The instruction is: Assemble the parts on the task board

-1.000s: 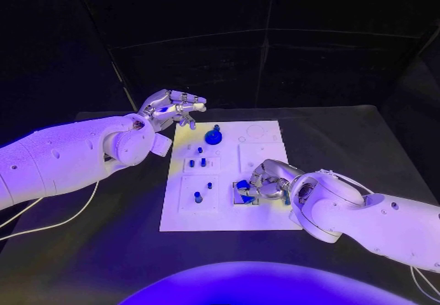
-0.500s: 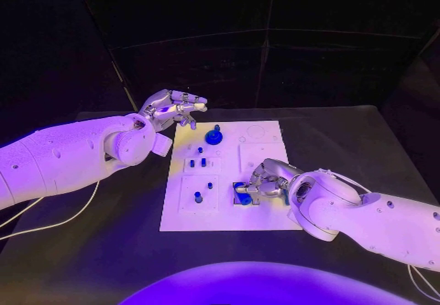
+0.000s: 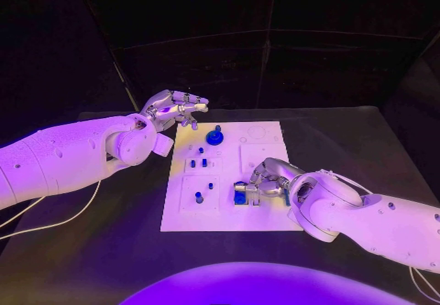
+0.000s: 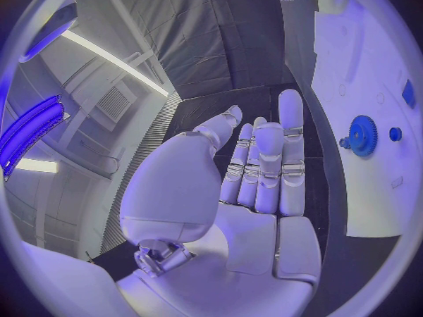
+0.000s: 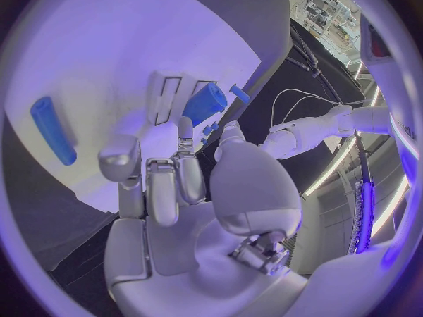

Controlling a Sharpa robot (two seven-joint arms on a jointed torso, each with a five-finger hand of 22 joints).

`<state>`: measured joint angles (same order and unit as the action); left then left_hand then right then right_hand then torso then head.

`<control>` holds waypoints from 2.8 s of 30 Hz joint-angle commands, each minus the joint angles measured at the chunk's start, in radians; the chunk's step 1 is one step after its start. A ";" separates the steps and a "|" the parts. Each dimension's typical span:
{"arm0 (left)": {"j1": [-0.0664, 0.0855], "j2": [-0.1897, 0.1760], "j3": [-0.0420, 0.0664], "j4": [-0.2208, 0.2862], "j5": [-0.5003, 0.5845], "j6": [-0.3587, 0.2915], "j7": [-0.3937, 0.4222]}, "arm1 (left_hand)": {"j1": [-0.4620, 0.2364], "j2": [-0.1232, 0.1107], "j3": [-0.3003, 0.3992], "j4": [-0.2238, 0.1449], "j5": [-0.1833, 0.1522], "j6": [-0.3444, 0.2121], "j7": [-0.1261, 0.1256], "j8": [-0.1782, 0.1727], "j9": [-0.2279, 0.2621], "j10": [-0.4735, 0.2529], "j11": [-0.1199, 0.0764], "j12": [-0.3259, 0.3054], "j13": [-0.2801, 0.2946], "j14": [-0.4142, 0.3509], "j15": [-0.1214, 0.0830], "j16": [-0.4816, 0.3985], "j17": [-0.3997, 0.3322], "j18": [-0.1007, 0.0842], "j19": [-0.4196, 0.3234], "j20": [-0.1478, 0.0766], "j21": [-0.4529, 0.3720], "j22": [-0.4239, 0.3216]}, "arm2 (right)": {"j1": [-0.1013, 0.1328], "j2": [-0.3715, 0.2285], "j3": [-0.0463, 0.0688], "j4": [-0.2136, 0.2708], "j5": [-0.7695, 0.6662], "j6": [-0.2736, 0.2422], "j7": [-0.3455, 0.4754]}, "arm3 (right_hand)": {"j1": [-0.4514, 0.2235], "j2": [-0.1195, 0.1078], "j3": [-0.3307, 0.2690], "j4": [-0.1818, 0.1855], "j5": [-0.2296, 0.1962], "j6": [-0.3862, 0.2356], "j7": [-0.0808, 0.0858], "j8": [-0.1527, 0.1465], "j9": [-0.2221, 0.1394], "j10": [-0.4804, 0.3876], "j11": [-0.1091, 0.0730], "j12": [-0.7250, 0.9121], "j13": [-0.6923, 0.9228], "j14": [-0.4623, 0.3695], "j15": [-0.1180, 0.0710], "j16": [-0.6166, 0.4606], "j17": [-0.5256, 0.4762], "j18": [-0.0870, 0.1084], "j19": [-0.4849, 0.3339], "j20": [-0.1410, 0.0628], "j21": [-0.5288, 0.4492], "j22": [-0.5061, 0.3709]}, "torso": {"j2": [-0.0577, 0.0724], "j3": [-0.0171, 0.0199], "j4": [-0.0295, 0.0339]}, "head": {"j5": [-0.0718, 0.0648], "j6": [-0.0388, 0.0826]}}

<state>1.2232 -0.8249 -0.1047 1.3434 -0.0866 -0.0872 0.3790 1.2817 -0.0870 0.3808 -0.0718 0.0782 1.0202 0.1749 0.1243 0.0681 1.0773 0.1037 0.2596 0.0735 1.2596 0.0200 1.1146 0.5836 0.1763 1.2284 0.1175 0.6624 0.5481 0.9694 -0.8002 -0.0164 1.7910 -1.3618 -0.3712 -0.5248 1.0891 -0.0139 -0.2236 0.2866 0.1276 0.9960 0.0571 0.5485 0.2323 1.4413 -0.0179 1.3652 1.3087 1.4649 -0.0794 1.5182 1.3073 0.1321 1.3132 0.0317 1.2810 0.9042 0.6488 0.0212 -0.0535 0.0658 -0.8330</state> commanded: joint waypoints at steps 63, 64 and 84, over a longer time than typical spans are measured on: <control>0.001 -0.004 0.000 0.001 0.003 0.014 0.001 | -0.004 0.010 -0.005 0.000 -0.002 -0.007 0.004 0.006 -0.001 -0.009 0.003 0.006 0.001 -0.008 -0.001 -0.005 -0.003 0.006 -0.006 -0.001 -0.007 -0.002 | 0.001 -0.010 0.000 0.020 -0.098 0.050 0.027 | 0.319 0.055 0.056 -0.192 0.003 0.013 -0.016 0.021 0.012 0.016 -0.013 0.005 0.055 0.085 -0.013 0.005 0.161 -0.023 0.004 -0.012 0.010 0.038 | 0.000 -0.0004 0.0009 | 0.002 -0.003; 0.001 -0.004 0.000 0.001 0.003 0.014 0.001 | -0.004 0.010 -0.005 0.000 -0.002 -0.007 0.004 0.006 -0.001 -0.009 0.003 0.006 0.001 -0.008 -0.001 -0.005 -0.003 0.006 -0.006 -0.001 -0.007 -0.002 | 0.001 -0.010 0.000 0.020 -0.097 0.048 0.029 | 0.319 0.055 0.056 -0.192 0.003 0.013 -0.016 0.020 0.012 0.016 -0.013 0.005 0.055 0.085 -0.013 0.005 0.161 -0.023 0.004 -0.012 0.010 0.038 | 0.000 -0.0006 0.0010 | 0.002 -0.003; 0.001 -0.006 0.000 0.001 0.003 0.011 0.006 | -0.004 0.010 -0.005 0.000 -0.002 -0.007 0.004 0.006 -0.001 -0.009 0.003 0.006 0.001 -0.008 -0.001 -0.005 -0.003 0.006 -0.006 -0.001 -0.007 -0.002 | 0.002 -0.067 0.001 0.044 -0.052 -0.056 0.079 | 0.274 0.055 0.044 -0.172 0.027 -0.032 0.008 -0.021 -0.006 -0.005 0.006 -0.029 0.026 0.083 0.001 -0.001 0.149 -0.021 -0.004 -0.002 0.001 0.022 | -0.001 -0.0005 0.0009 | 0.000 0.002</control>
<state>1.2231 -0.8300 -0.1048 1.3432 -0.0866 -0.0842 0.3762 1.2817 -0.0870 0.3808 -0.0718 0.0782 1.0166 0.1784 0.1243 0.0686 1.0738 0.1073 0.2595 0.0735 1.2597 0.0200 1.1146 0.5821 0.1763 1.2284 0.1174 0.6624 0.5475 0.9694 -0.8583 -0.0161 1.8294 -1.4389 -0.3727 -0.4736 1.3696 0.0410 -0.1774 0.1103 0.1492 0.9714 0.0652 0.5332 0.2282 1.4428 -0.0191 1.3449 1.4274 1.4651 -0.0856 1.5186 1.3075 0.1161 1.3168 0.0282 1.2848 0.9293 0.6479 0.0208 -0.0528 0.0656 -0.8327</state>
